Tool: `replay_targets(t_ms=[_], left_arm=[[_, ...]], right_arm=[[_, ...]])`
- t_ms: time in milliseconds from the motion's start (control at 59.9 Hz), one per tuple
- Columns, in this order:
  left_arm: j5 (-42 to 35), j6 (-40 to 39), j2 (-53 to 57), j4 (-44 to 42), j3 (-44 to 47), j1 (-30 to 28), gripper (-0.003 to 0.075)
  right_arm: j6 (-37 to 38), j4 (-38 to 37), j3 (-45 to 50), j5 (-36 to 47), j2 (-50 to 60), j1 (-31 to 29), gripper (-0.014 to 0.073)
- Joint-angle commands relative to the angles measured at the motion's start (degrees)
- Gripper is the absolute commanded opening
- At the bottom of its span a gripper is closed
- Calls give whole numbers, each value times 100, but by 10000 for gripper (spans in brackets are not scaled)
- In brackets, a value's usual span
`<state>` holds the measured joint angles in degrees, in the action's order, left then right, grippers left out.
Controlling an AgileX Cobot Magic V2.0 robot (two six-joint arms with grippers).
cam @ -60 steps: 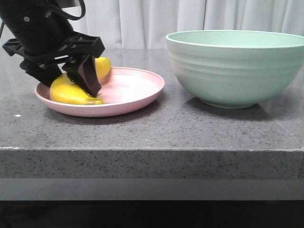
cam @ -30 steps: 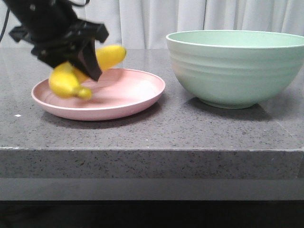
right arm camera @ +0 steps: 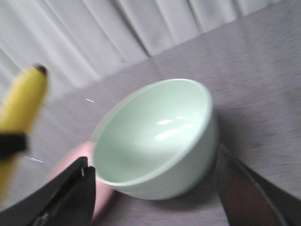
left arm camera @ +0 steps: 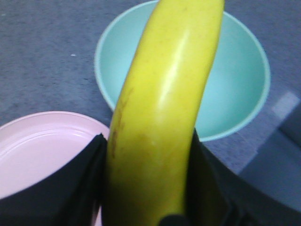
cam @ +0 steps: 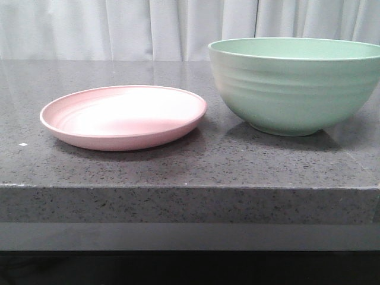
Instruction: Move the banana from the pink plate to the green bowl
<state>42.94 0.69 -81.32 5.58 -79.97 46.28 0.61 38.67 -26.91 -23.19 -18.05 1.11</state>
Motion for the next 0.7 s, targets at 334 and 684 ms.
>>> replay_targets(t_ms=[334,684], left_arm=[[-240,-3,233,88,-181,1251,167],[-240,-3,233,134,-181,1298,167]], right_arm=[[-1246,3340,-209,-120,-184,-41,547],[-2795,5068,-209,-778,-1103,-41,547]])
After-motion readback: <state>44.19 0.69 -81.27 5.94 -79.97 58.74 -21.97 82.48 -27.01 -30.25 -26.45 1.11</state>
